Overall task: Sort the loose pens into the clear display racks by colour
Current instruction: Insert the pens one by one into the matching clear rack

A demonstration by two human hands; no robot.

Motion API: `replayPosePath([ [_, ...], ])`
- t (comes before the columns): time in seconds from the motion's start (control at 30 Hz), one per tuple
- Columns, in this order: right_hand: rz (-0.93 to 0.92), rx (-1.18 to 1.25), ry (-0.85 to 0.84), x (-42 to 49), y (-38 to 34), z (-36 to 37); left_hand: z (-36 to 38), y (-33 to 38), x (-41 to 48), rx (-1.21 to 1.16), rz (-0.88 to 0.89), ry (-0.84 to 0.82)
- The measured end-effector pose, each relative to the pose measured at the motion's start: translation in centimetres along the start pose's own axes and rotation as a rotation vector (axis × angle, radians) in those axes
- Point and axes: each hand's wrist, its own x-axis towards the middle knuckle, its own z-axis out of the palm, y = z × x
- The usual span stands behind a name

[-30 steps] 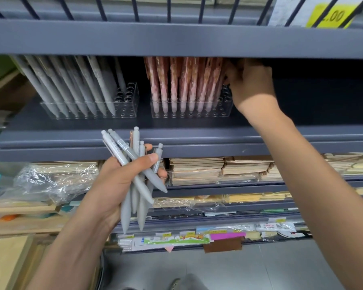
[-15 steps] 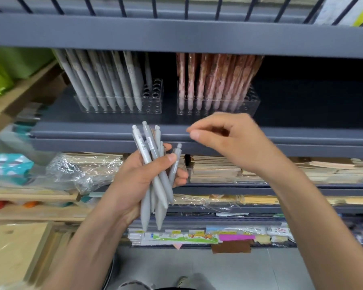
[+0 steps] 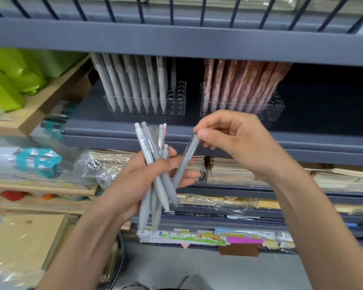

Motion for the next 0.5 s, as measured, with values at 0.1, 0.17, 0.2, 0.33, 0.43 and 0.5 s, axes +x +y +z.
replayPosePath([
  [0.1, -0.049, 0.052, 0.12, 0.6, -0.3, 0.2, -0.8, 0.0, -0.2, 0.068, -0.011, -0.008],
  [0.17, -0.056, 0.098, 0.214, 0.9, -0.3, 0.2, -1.1, -0.1, -0.2, 0.124, -0.006, 0.006],
  [0.2, -0.049, 0.124, 0.247, 0.9, -0.2, 0.1, -1.3, -0.1, -0.2, 0.145, 0.001, 0.017],
  [0.33, 0.034, 0.274, 0.246, 0.6, 0.1, 0.8, -1.2, -0.1, 0.0, 0.15, 0.034, 0.03],
  [0.43, 0.157, 0.171, 0.154, 0.2, 0.6, 1.9, -0.7, -0.2, 0.2, 0.159, 0.07, 0.037],
  [0.5, 0.213, 0.053, 0.12, 0.0, 1.0, 2.2, -0.3, -0.5, 0.3, 0.164, 0.087, 0.046],
])
